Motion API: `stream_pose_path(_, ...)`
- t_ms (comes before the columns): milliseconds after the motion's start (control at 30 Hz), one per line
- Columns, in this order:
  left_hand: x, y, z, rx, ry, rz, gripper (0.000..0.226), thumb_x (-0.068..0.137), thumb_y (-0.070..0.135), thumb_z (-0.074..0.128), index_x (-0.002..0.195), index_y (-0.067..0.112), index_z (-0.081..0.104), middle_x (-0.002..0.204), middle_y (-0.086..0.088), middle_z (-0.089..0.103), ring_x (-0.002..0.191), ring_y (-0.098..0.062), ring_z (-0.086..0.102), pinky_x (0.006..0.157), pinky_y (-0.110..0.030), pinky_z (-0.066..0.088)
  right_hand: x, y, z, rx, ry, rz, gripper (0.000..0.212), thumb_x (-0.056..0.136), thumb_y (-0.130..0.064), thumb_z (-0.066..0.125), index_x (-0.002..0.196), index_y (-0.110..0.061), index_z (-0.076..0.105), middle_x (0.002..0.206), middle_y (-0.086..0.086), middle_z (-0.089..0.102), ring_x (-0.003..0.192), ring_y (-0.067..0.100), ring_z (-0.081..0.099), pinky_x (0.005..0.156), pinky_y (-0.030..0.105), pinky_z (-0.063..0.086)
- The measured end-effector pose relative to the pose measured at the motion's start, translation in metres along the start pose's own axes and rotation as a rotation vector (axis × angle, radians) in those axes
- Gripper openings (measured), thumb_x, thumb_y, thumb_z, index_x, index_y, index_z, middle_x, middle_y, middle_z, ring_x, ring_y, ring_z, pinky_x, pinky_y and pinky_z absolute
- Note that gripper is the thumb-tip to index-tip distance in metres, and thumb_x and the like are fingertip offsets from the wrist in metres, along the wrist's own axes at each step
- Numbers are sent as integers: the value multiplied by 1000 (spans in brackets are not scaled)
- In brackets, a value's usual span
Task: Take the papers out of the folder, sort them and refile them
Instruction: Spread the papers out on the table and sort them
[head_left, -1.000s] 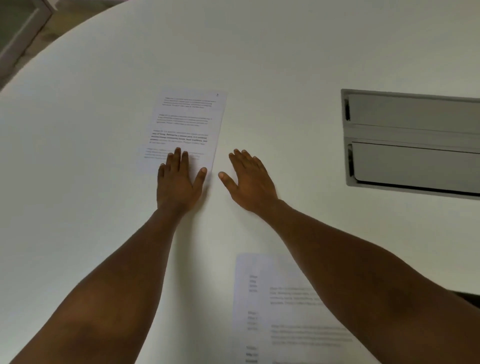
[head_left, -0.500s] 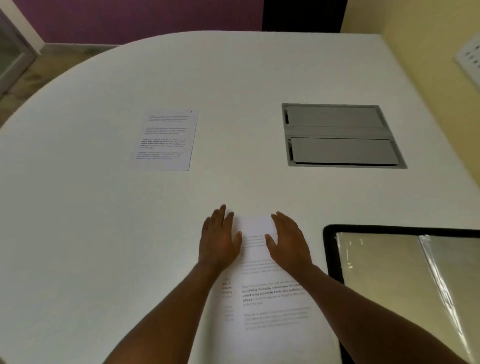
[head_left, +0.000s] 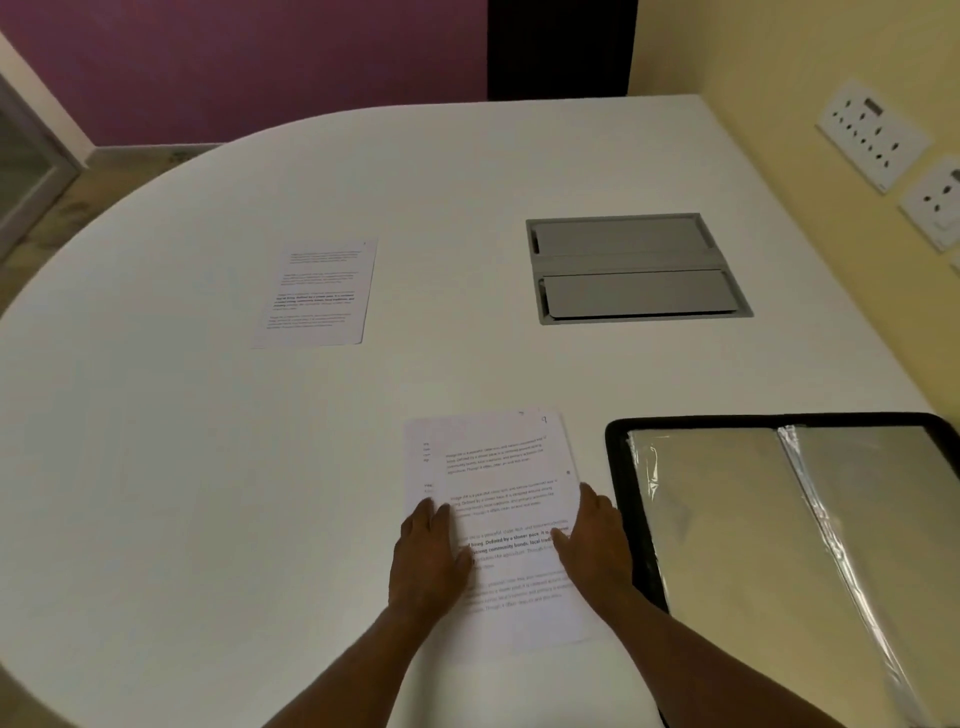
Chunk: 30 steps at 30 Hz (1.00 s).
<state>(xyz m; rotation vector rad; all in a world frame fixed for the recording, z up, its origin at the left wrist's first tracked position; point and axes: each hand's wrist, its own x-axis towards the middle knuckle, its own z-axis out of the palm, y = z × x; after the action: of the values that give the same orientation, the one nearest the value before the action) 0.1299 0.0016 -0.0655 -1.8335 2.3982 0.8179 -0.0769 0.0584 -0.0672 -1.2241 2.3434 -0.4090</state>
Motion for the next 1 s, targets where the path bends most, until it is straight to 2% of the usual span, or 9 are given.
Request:
stream_pose_path(133, 2, 9, 1, -146, 41, 53, 60, 93, 52, 50, 141, 16, 44, 153, -6, 33, 137, -24, 34, 111, -35, 34, -9, -8, 6, 218, 56, -171, 49, 90, -19, 65, 136, -13, 47, 123, 3, 56, 108, 16, 57, 89, 25, 52)
stream_pose_path(267, 8, 39, -9, -456, -80, -25, 76, 85, 75, 36, 139, 23, 48, 143, 1, 51, 129, -18, 49, 107, -35, 39, -25, -26, 13, 470, -82, -354, 34, 93, -32, 61, 126, -24, 55, 115, -13, 61, 100, 3, 61, 85, 20, 54)
stream_pose_path(467, 25, 55, -17, -426, -77, -142, 33, 96, 42, 51, 116, 16, 57, 118, 0, 65, 96, -16, 60, 81, -27, 51, -27, -35, 11, 670, -213, -197, 23, 101, -18, 48, 100, -14, 70, 96, 5, 73, 89, 16, 67, 85, 32, 54)
stream_pose_path(600, 31, 49, -16, -396, -71, -140, 64, 96, 26, 50, 151, 19, 18, 110, -2, 62, 91, -22, 63, 76, -30, 55, -17, -22, 13, 396, 27, -106, 29, 94, -19, 60, 123, -13, 63, 121, -1, 63, 117, 17, 55, 97, 21, 43)
stream_pose_path(667, 27, 48, -17, -385, -43, -94, 84, 96, 20, 50, 152, 27, -13, 88, 1, 58, 69, -14, 60, 57, -19, 49, -13, -17, 14, 188, 39, 4, 49, 92, -25, 61, 137, -9, 49, 136, 5, 52, 126, 21, 44, 101, 28, 40)
stream_pose_path(733, 25, 47, -15, -339, -31, -20, 88, 96, 15, 47, 148, 34, -21, 90, -3, 57, 59, -8, 53, 49, -13, 41, -10, -16, 15, 99, -14, 37, 55, 92, -29, 61, 141, -10, 43, 139, 6, 46, 126, 21, 41, 101, 29, 41)
stream_pose_path(800, 24, 47, -15, -262, -25, 36, 79, 98, 15, 45, 151, 36, -10, 108, -6, 58, 66, -9, 56, 55, -14, 45, -8, -19, 17, 138, 2, 13, 51, 91, -27, 63, 138, -13, 47, 134, 6, 50, 123, 20, 45, 97, 29, 45)
stream_pose_path(900, 26, 50, -10, -164, 12, 76, 49, 101, 33, 41, 149, 29, 32, 138, -5, 53, 109, -21, 61, 90, -33, 51, -8, -26, 18, 256, 83, 6, 51, 88, -24, 68, 134, -14, 50, 123, 4, 57, 114, 19, 52, 92, 31, 50)
stream_pose_path(1000, 31, 56, -9, -232, 24, -31, 53, 94, 59, 42, 129, 23, 60, 132, 1, 60, 116, -20, 59, 96, -34, 47, -11, -30, 21, 265, 90, -50, 49, 90, -26, 66, 136, -14, 51, 123, 2, 59, 114, 19, 53, 93, 28, 48)
